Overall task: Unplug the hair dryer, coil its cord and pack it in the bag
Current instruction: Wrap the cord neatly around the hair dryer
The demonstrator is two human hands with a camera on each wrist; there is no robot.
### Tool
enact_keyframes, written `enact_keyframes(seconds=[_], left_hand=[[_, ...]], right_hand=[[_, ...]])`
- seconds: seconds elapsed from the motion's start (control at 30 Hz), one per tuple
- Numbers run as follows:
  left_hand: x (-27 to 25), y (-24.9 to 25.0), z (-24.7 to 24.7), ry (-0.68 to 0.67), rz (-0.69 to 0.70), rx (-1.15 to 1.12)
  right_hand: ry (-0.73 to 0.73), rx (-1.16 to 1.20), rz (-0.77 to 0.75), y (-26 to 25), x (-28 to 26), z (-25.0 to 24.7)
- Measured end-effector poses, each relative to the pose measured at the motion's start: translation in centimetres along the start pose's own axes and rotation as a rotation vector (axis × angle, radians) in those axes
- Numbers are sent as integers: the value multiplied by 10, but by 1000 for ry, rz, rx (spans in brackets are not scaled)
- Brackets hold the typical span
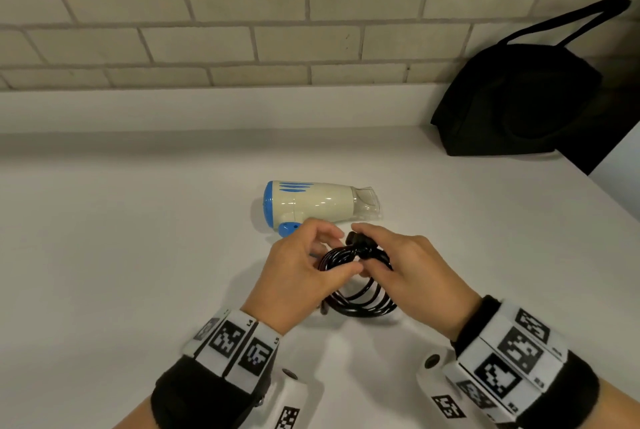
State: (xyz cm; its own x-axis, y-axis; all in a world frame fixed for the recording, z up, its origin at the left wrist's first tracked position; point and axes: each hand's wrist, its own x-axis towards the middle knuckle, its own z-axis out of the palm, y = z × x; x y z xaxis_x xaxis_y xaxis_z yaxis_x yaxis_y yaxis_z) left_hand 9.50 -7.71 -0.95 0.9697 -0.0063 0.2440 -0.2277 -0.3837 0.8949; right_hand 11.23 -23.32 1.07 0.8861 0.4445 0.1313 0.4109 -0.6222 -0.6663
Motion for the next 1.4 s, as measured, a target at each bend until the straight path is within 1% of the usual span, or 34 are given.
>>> enact_keyframes(seconds=[0.07,0.1,0.17,0.3,0.33,0.43,0.5,0.57,0.63,0.7,0.73,0.8,0.87,0.97,1.03,1.1,1.17,1.23,1.27,1.33,1.4], left_hand=[[-4,3,-3,7,-93,45],[-7,5,-4,-17,-134,63],[-11,5,-3,-118,-210,33],[-10,-1,-3,-251,-334,-260],[-9,-3,-5,-286,-341,-323],[-9,-9,-11,-366,-311,-494],[-9,-12,-14,-391,-312,-584],[-8,-14,-14,-391,-335,-608],[-8,-14,-13,-367,-343,-574],[-9,-15,-10,-306,-333,-490],[-9,-14,-8,-267,-317,-442],[-8,-13,-5,-179,-283,-373],[-6,-11,-5,-118,-269,-341],[-8,-10,-7,-139,-298,-300],[-11,-11,-9,-152,-353,-343],[-10,-12,-12,-168,-431,-475],[-8,-11,-15,-204,-479,-575],[-8,-12,-18,-241,-502,-625],[-9,-13,-20,-251,-514,-634],[-11,-16,-24,-257,-550,-644],[-11,-20,-28,-247,-587,-639]], right_hand=[[58,85,77,4,2,1],[90,130,95,5,2,2],[140,192,104,6,4,6],[152,318,116,7,3,10],[148,387,118,7,2,10],[128,694,132,5,1,8],[158,831,150,3,1,11],[202,922,200,3,2,17],[228,1001,292,5,1,22],[196,970,371,9,-1,25],[147,916,394,11,-3,25],[33,816,424,13,-7,25],[-17,716,436,12,-11,23],[41,575,395,10,-10,22],[69,558,369,10,-7,24],[70,609,369,9,-6,29],[70,738,436,9,-6,35],[29,871,512,7,-7,41],[-4,900,528,7,-7,43],[-81,879,514,6,-7,44],[-154,757,453,8,-3,41]])
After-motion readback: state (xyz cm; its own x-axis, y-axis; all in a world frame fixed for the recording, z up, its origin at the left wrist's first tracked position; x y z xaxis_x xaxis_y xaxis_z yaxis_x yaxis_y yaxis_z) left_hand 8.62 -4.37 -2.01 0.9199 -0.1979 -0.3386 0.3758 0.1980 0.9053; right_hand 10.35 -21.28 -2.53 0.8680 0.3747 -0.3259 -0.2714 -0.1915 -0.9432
